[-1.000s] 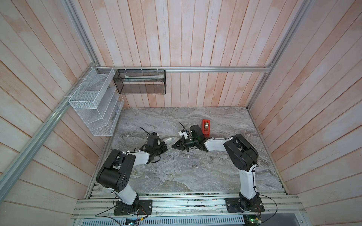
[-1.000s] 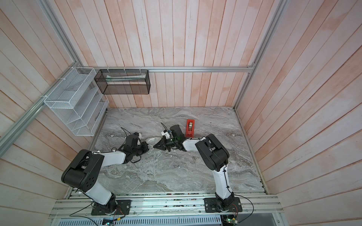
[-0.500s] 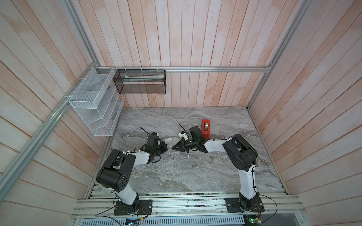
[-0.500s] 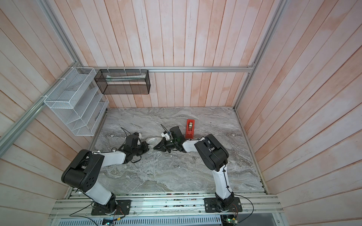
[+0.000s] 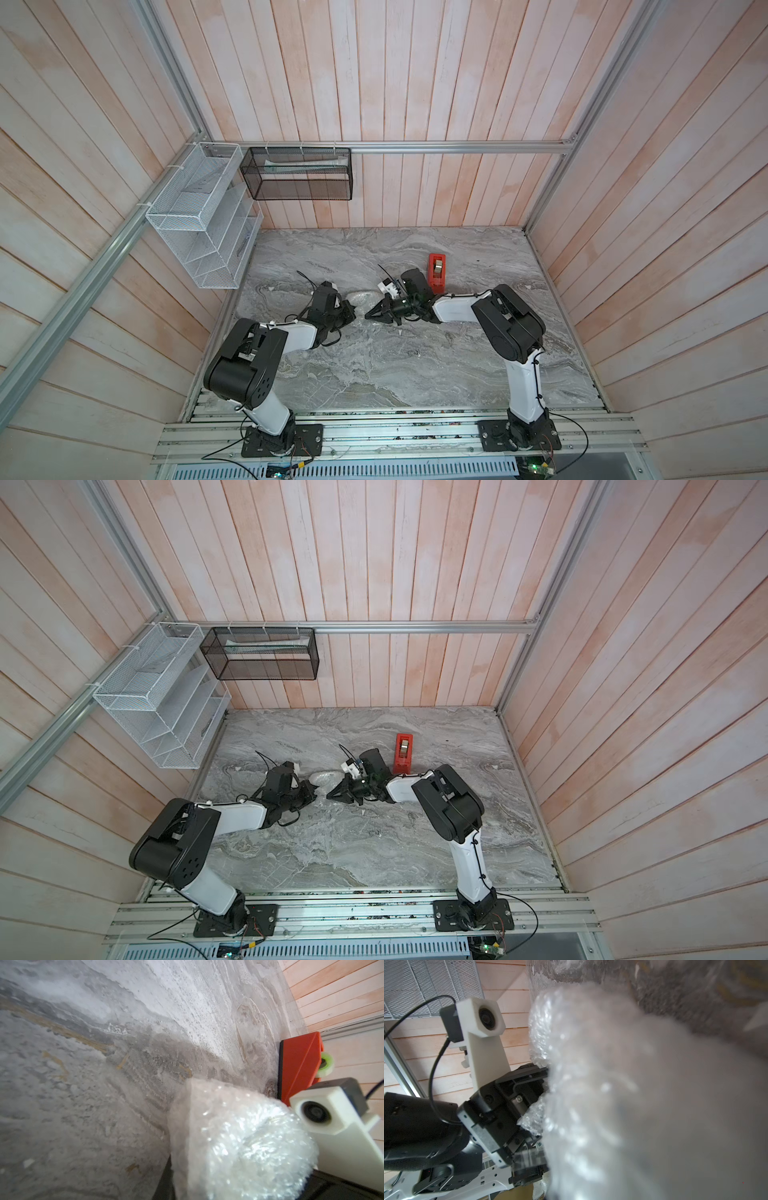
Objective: Wrap bowls in bubble wrap
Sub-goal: Stick the tape on the bubble wrap.
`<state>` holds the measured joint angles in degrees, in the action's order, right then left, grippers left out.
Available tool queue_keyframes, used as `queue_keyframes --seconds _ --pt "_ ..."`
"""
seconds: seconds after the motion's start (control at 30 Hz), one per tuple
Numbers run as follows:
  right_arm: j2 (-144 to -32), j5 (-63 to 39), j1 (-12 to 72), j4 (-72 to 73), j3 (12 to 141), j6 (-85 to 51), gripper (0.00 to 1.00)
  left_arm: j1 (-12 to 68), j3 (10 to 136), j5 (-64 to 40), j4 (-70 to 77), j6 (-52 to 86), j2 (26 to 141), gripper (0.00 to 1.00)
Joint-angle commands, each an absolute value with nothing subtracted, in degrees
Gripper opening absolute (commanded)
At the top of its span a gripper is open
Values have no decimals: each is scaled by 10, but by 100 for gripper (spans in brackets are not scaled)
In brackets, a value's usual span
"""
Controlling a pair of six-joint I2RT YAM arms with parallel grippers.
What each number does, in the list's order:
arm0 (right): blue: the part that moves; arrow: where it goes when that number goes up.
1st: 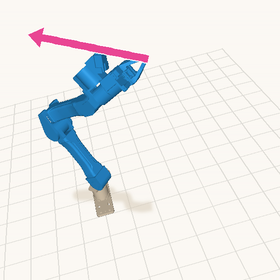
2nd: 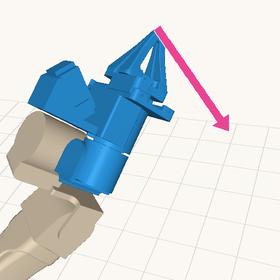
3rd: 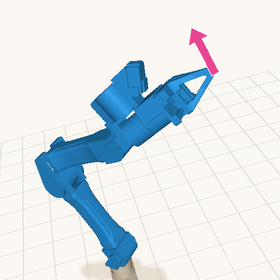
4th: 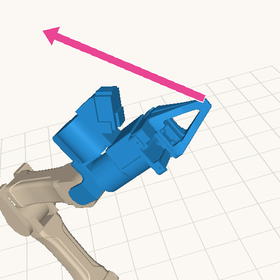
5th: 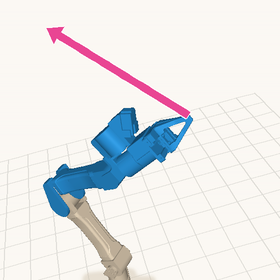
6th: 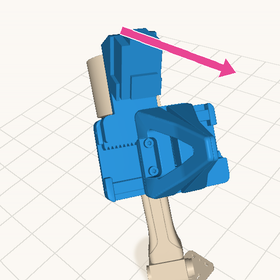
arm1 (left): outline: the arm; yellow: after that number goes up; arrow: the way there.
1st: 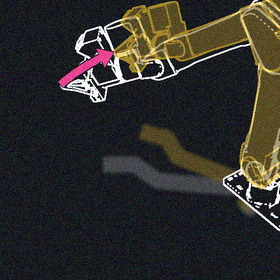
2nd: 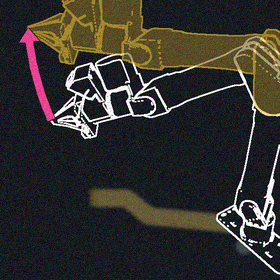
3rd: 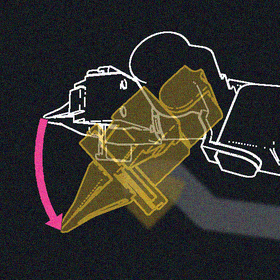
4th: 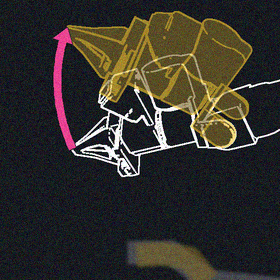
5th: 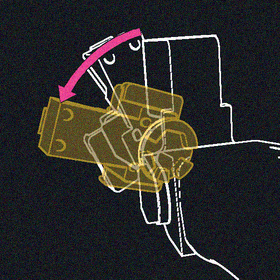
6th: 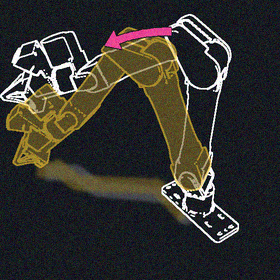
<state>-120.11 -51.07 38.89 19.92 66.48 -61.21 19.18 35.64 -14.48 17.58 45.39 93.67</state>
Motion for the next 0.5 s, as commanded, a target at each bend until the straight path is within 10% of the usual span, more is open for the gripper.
queue_keyframes --seconds 0.0,0.47 --pt "-1249 -476 393 75 663 -591 0 194 359 -182 239 492 904 18" --pt "-1255 -458 387 18 714 -564 0 193 353 -158 213 473 875 32"
